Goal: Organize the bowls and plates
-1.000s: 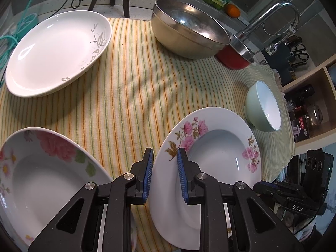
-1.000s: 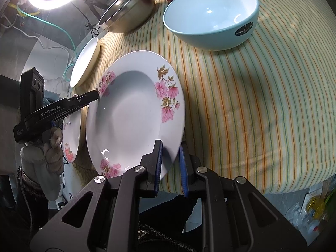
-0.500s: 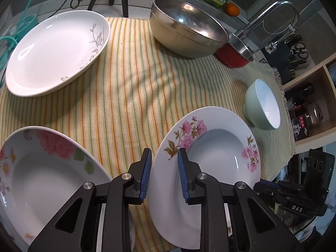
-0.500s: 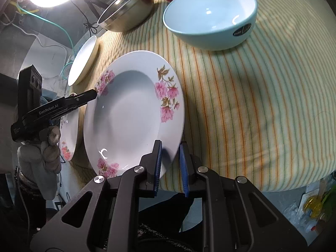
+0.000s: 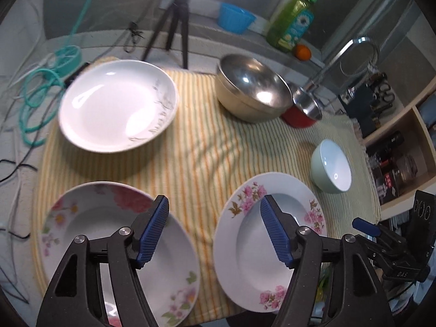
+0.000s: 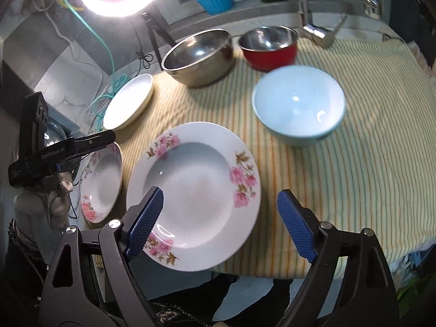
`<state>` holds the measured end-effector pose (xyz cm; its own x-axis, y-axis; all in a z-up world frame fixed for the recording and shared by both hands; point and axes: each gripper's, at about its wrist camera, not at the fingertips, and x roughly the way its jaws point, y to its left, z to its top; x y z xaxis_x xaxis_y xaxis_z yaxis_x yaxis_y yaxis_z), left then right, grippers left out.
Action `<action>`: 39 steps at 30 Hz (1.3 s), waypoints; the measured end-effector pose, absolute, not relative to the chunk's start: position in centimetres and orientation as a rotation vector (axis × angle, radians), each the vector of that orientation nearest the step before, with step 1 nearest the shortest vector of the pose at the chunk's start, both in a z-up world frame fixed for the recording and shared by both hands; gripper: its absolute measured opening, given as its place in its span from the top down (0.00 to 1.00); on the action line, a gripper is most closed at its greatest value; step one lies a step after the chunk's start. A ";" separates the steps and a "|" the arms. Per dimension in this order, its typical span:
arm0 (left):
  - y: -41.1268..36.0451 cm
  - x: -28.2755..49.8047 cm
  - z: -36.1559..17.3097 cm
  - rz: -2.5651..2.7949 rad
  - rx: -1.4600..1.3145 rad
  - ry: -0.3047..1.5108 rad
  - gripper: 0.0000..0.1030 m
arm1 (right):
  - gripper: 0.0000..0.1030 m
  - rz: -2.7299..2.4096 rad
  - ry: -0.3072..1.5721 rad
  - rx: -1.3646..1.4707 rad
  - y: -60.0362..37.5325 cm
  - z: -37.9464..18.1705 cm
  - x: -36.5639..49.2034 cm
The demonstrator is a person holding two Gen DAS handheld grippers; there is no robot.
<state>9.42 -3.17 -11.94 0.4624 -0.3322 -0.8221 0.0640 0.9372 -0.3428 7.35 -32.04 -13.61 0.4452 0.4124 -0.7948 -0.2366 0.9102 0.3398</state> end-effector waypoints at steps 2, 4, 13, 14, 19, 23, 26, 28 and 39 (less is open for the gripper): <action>-1.7 8.7 -11.3 -0.210 -0.311 1.040 0.33 | 0.15 0.426 1.028 0.175 -31.3 -13.3 7.6; -0.2 7.8 -11.0 -0.176 -0.332 1.018 0.33 | 0.15 0.446 1.026 0.163 -30.2 -13.2 8.1; 5.6 3.8 -10.9 -0.016 -0.409 0.967 0.32 | 0.15 0.580 1.017 0.091 -25.1 -12.6 9.2; 6.1 3.4 -11.0 0.001 -0.415 0.966 0.32 | 0.15 0.597 1.015 0.076 -24.3 -12.5 9.4; 8.2 1.5 -12.1 0.066 -0.470 0.960 0.33 | 0.15 0.680 1.015 0.017 -20.7 -12.6 9.8; 9.6 -0.1 -13.2 0.113 -0.508 0.965 0.33 | 0.15 0.731 1.036 -0.013 -17.9 -13.2 10.4; 10.5 -0.8 -14.0 0.135 -0.531 0.975 0.34 | 0.18 0.771 1.047 -0.031 -16.1 -13.7 10.8; 10.9 -1.2 -14.5 0.147 -0.552 0.979 0.35 | 0.26 0.795 1.068 -0.041 -15.0 -14.1 11.2; 11.6 -1.7 -16.9 0.122 -0.637 1.014 0.64 | 0.66 0.856 1.181 -0.090 -10.6 -17.4 12.9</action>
<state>-1.71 11.62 -16.87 0.5383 -0.1914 -0.8207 -0.3804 0.8138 -0.4394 12.91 -10.64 -17.41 0.1126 0.5381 -0.8353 -0.6268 0.6908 0.3605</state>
